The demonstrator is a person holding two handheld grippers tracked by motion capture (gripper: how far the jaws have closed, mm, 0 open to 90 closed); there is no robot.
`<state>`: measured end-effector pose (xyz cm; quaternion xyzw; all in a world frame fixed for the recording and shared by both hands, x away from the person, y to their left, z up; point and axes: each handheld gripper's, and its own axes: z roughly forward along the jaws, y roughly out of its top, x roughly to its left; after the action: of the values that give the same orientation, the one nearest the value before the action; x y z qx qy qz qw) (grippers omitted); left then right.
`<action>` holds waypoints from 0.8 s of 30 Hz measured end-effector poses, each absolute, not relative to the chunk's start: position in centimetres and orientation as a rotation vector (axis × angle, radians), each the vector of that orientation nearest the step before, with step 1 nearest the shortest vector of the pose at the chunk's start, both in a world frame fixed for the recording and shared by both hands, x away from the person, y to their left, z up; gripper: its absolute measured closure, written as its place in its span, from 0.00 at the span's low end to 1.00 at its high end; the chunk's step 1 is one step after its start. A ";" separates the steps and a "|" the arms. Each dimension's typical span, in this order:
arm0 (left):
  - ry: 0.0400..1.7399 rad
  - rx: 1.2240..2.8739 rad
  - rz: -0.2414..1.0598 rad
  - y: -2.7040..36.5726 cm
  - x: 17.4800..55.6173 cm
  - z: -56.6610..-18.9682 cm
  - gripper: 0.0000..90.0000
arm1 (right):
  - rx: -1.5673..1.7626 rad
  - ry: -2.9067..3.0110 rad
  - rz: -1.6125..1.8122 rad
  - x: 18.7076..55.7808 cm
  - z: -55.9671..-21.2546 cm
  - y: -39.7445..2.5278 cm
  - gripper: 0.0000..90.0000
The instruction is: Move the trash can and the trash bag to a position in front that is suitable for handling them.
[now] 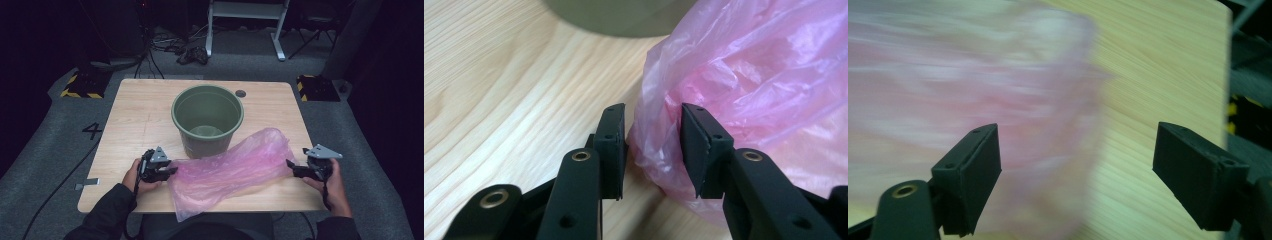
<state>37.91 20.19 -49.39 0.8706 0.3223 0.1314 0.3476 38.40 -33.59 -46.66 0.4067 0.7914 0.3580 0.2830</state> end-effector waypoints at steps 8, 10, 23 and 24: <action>0.885 2.226 0.369 21.6 38.0 -49.6 0.61 | 1.196 2.137 0.984 38.6 -47.9 -35.7 0.24; 0.914 2.214 0.377 21.8 38.1 -49.6 0.55 | 1.179 2.149 0.962 38.7 -47.9 -35.2 0.24; 0.985 2.137 0.419 23.8 37.4 -49.0 0.25 | 1.223 2.162 0.849 39.3 -49.0 -35.1 0.25; 0.988 2.126 0.417 24.0 37.2 -48.9 0.24 | 1.221 2.137 0.880 39.0 -48.5 -35.3 0.25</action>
<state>37.24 24.05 -48.93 0.8291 0.3852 0.1625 0.3713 39.01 -35.32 -48.49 0.4509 0.7893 0.3250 0.2607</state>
